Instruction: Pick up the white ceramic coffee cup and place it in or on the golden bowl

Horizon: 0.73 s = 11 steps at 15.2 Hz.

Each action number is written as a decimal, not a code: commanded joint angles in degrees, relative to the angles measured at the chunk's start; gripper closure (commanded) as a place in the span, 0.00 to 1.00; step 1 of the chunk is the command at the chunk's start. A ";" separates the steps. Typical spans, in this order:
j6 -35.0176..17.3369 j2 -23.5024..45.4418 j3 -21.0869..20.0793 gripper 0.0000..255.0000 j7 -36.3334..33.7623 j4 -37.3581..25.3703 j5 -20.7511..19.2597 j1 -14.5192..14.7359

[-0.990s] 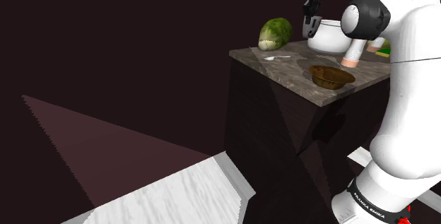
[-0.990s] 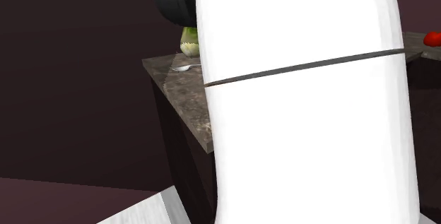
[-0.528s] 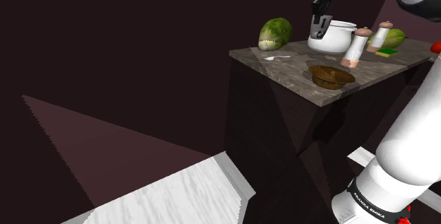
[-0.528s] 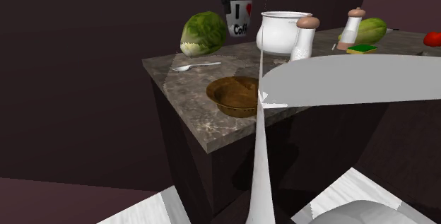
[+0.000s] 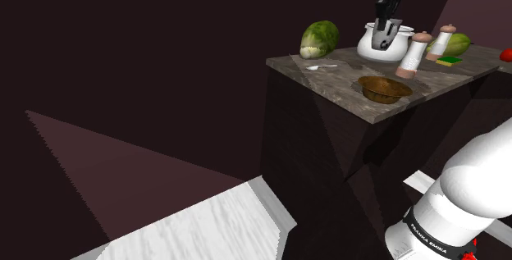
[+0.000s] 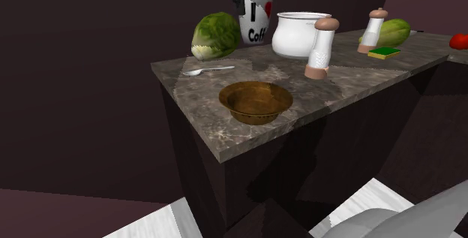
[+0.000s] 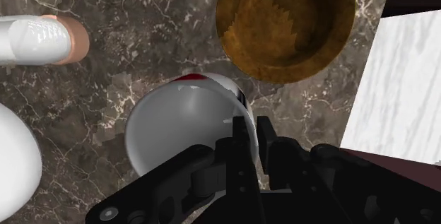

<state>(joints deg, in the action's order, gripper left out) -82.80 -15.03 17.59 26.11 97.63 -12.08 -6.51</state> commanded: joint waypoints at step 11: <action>3.44 -19.46 -6.20 1.00 -6.70 17.01 -1.99 0.01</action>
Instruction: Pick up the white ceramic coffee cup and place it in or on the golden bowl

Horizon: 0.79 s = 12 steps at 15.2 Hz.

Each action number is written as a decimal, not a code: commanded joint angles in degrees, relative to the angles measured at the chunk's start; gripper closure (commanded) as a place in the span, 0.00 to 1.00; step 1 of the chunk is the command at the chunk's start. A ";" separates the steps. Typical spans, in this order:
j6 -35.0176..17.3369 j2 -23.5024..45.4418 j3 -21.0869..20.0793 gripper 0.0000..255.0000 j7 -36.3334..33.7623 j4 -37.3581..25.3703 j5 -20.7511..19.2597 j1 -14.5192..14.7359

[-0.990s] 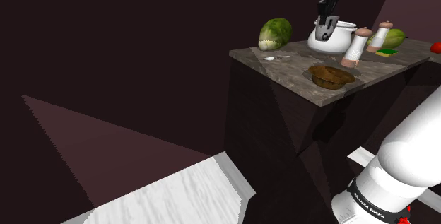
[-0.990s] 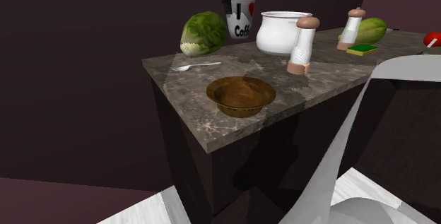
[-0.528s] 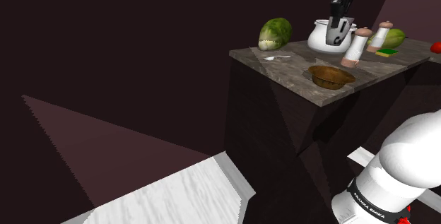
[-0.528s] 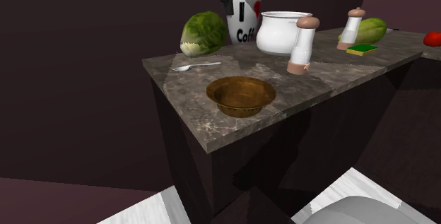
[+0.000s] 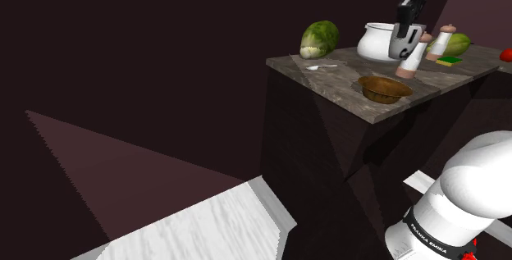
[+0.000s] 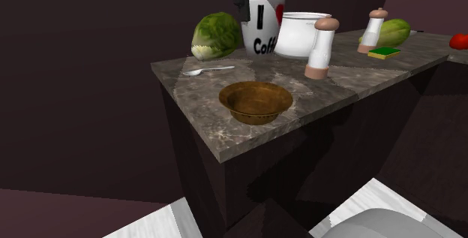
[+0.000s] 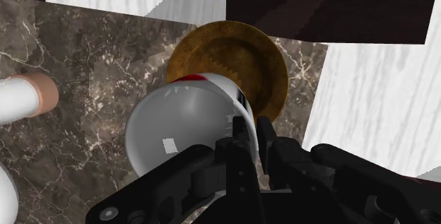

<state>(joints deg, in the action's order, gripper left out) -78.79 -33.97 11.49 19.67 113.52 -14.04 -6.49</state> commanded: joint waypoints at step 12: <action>-8.98 -3.79 0.69 1.00 -1.76 12.88 -0.81 -0.34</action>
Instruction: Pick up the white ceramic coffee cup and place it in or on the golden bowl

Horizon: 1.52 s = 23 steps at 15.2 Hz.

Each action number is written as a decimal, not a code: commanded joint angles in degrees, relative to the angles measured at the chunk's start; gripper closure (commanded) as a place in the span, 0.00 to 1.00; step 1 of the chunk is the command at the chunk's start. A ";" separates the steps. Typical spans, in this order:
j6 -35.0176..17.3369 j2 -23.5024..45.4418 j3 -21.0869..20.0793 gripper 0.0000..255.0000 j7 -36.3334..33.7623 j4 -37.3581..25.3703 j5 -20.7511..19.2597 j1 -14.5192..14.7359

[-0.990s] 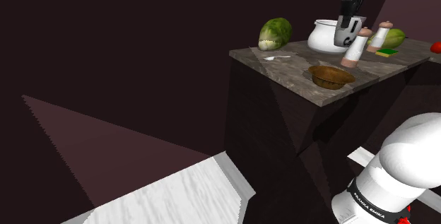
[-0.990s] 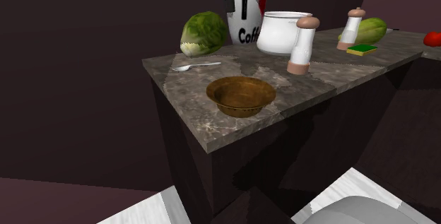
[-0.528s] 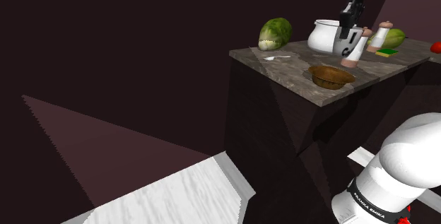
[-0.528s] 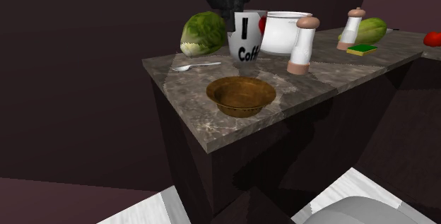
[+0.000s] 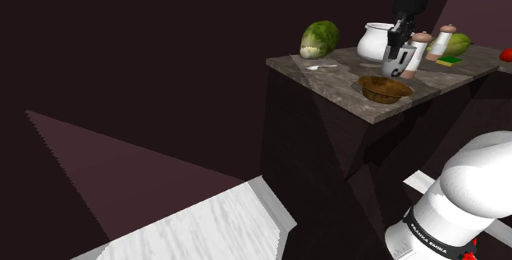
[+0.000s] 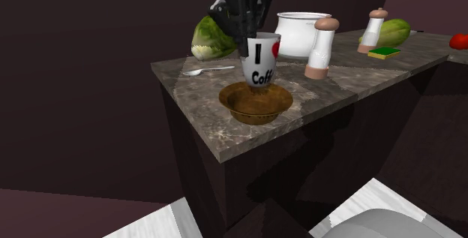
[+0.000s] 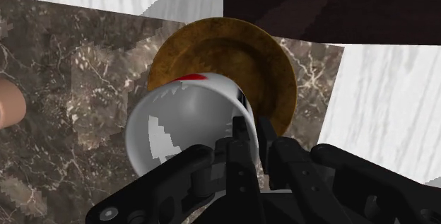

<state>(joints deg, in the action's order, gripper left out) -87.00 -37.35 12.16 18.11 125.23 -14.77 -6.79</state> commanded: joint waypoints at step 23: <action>2.69 0.92 -0.89 0.00 -0.29 -3.52 0.65 0.32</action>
<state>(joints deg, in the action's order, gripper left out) -84.84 -36.78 11.40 17.84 122.52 -14.25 -6.54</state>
